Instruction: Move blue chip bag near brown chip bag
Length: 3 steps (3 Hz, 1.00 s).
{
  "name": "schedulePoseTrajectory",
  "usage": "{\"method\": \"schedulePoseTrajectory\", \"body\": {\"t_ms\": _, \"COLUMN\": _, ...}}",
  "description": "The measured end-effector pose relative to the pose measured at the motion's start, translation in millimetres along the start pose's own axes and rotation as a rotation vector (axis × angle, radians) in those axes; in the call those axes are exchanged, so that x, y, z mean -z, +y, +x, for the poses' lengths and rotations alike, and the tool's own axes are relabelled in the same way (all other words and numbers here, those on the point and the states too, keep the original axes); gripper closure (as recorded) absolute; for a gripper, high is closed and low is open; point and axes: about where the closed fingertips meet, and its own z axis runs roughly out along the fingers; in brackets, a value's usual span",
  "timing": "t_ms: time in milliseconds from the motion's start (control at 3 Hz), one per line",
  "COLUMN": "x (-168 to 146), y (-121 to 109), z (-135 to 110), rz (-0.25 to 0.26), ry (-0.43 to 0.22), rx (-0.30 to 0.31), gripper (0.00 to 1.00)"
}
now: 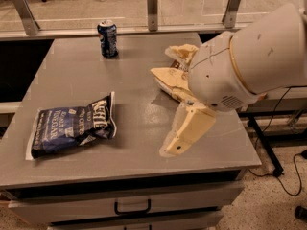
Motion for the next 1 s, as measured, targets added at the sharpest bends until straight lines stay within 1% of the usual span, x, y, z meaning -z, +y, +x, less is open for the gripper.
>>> {"method": "schedulePoseTrajectory", "body": {"t_ms": 333, "x": -0.1, "y": -0.3, "z": -3.9, "rz": 0.002, "ry": 0.001, "rx": 0.004, "gripper": 0.00}}
{"method": "schedulePoseTrajectory", "body": {"t_ms": 667, "x": -20.8, "y": -5.2, "z": -10.8, "rz": 0.025, "ry": 0.014, "rx": -0.042, "gripper": 0.00}}
{"method": "schedulePoseTrajectory", "body": {"t_ms": 1000, "x": -74.1, "y": -7.5, "z": -26.5, "rz": 0.056, "ry": 0.036, "rx": -0.090, "gripper": 0.00}}
